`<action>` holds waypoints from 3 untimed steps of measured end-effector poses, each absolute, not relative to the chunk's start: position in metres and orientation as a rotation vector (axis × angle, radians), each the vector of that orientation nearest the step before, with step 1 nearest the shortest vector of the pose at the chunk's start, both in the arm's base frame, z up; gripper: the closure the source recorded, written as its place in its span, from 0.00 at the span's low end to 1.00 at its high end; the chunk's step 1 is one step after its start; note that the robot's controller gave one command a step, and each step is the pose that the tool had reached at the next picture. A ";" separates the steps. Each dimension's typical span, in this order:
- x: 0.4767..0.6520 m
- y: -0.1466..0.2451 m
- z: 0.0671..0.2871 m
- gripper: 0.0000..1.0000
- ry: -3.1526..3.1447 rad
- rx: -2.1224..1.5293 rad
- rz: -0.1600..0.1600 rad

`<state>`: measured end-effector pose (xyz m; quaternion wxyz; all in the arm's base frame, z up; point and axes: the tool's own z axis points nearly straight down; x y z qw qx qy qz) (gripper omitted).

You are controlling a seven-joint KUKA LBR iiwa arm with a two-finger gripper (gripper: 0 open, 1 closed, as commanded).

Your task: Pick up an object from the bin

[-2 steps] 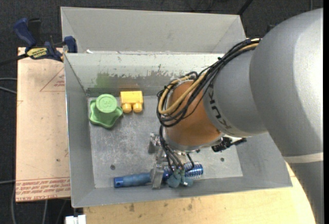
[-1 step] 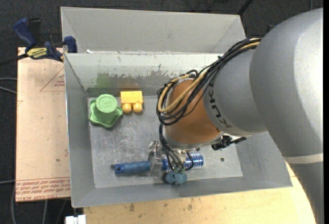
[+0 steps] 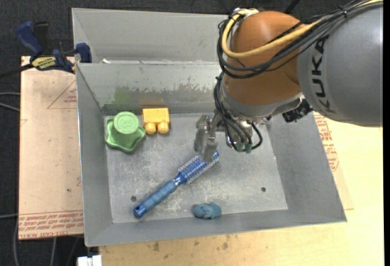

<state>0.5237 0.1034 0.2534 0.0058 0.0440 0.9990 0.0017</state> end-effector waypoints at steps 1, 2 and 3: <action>0.522 0.103 0.249 0.00 3.136 0.138 0.002; 0.500 0.128 0.109 0.00 3.132 0.341 -0.002; 0.482 0.143 0.068 0.00 3.123 0.339 0.002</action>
Offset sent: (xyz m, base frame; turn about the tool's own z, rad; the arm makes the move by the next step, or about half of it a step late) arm 0.0000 0.0000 0.0000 0.0000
